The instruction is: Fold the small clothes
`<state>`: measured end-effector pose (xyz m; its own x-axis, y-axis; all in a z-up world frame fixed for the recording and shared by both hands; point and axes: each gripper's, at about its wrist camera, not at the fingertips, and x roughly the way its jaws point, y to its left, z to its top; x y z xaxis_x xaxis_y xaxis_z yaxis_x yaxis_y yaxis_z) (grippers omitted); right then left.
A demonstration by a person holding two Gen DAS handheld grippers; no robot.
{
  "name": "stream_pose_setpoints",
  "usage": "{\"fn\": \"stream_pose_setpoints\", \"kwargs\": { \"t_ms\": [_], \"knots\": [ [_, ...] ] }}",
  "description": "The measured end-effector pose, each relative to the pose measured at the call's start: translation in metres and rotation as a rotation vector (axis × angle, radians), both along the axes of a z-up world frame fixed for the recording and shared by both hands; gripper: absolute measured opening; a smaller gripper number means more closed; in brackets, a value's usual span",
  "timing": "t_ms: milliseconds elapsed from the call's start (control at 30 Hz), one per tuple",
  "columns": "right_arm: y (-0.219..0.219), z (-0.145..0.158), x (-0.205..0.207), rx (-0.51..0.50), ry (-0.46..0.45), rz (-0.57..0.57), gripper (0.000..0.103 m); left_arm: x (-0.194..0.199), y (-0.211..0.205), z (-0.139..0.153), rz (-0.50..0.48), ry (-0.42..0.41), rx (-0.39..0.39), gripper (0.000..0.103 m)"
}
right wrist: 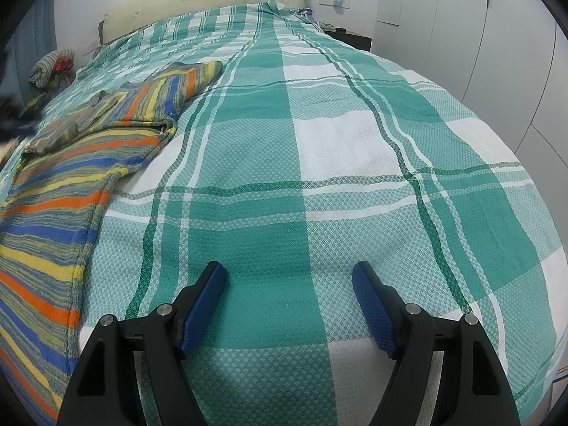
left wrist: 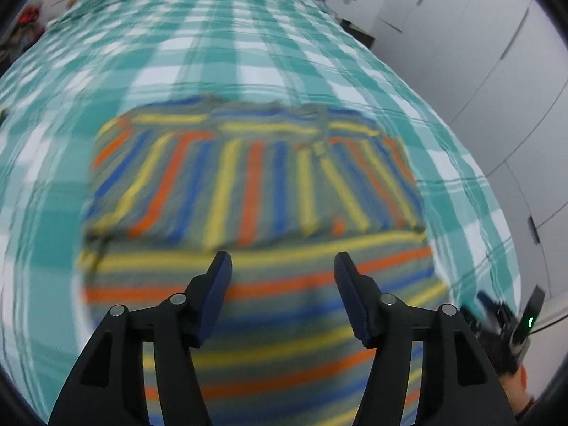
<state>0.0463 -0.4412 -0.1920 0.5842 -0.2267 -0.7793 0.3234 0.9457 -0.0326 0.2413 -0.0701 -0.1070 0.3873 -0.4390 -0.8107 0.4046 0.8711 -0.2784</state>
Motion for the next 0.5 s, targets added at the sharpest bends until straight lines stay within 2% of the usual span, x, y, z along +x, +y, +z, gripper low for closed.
{"fn": "stream_pose_setpoints", "kwargs": {
  "t_ms": [133,233,400,500],
  "knots": [
    [0.001,0.0,0.0,-0.005,0.002,-0.001,0.076,-0.008,0.065,-0.01,0.129,-0.033,0.103,0.066],
    [0.002,0.0,0.0,-0.01,0.005,-0.003,0.076,-0.002,0.092,-0.019,0.195,-0.028,0.124,0.066],
    [0.004,-0.001,-0.001,-0.019,0.005,-0.006,0.076,0.04,0.127,-0.017,0.379,0.015,-0.019,0.065],
    [0.005,-0.001,-0.001,-0.021,0.006,-0.008,0.077,0.068,0.116,-0.014,0.406,0.003,-0.038,0.066]
  ]
}}
